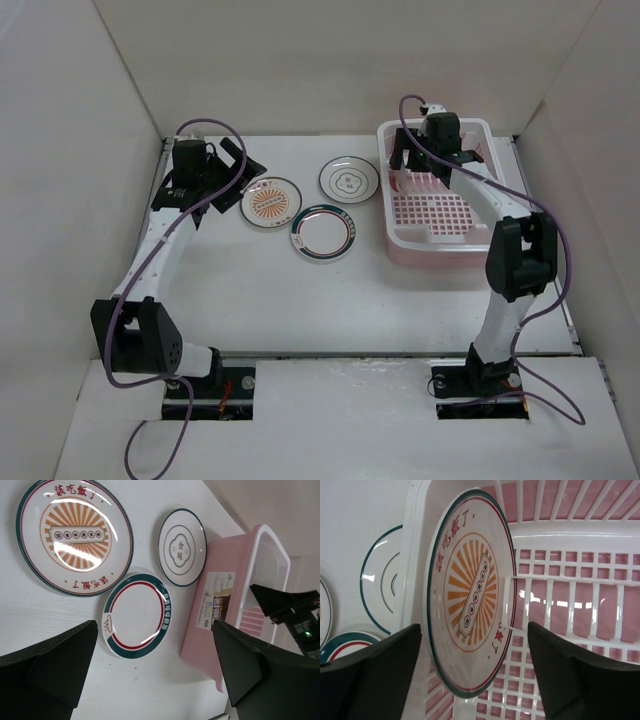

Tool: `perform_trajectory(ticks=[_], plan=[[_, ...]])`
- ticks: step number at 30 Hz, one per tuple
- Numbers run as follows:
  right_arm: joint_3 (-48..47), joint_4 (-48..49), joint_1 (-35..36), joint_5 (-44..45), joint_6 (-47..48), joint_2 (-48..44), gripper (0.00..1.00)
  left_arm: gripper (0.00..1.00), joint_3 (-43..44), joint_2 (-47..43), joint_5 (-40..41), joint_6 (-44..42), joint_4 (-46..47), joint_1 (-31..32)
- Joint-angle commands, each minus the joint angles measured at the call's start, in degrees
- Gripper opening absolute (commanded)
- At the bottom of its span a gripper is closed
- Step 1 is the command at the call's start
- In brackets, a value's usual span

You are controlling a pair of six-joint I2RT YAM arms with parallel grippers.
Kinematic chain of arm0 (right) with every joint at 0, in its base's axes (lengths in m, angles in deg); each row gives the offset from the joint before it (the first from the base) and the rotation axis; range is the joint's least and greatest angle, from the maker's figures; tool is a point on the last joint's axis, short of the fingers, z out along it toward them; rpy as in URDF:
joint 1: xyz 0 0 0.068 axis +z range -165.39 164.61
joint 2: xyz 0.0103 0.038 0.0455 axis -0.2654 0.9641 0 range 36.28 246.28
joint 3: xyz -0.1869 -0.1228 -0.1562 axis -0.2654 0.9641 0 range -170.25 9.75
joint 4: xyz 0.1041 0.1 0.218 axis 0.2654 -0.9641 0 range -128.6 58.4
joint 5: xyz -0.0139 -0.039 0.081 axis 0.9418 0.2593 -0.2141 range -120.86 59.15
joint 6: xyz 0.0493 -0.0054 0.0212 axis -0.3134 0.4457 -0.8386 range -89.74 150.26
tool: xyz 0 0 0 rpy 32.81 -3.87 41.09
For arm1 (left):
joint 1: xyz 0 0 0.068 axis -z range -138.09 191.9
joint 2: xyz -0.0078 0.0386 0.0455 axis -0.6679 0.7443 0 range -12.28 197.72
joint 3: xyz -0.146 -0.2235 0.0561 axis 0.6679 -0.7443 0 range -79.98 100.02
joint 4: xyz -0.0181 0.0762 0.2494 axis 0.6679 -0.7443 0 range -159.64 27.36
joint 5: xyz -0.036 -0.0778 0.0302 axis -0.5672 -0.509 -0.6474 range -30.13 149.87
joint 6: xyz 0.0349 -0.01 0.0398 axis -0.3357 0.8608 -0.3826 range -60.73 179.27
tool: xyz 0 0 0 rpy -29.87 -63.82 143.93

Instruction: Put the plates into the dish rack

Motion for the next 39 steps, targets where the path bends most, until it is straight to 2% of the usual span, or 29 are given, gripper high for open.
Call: perform_trajectory(ticks=[1,2,8,12,19,25,29,34,39], plan=[[-0.78,0.28,-0.35,-0.24,-0.07,-7.59,0.95,1.0,-1.2,1.52,0.99,-2.36,2.93,-0.71],[-0.78,0.8,-0.35,0.37,-0.07,-8.56,1.0,1.0,-1.72,2.48,1.0,-2.37,3.54,-0.71],[-2.98,-0.42,-0.87,-0.15,-0.68,-14.37,1.0,1.0,-4.01,7.23,1.62,-2.89,6.61,-1.77],[-2.37,0.98,-1.39,-7.15,-3.05,-17.79,1.0,1.0,-7.08,11.44,1.09,-2.89,10.39,-3.08],[-0.96,5.47,-2.02,-18.85,-3.94,-22.72,1.0,1.0,-15.69,13.66,1.7,2.64,18.47,-4.23],[-2.01,5.99,-2.02,-22.56,-3.94,-23.25,1.0,0.98,-22.37,15.49,2.32,7.3,26.21,-4.23],[-1.49,6.52,-2.02,-23.7,-3.41,-24.3,1.0,0.94,-24.57,18.4,2.32,10.28,31.84,-4.23],[-0.96,7.05,-2.02,-24.32,-3.41,-25.44,1.0,0.87,-23.27,21.47,3.2,12.57,37.12,-5.28],[-0.96,7.05,-2.02,-23.8,-3.41,-26.76,1.0,0.77,-14.14,27.18,3.72,13.8,29.49,-5.28]])
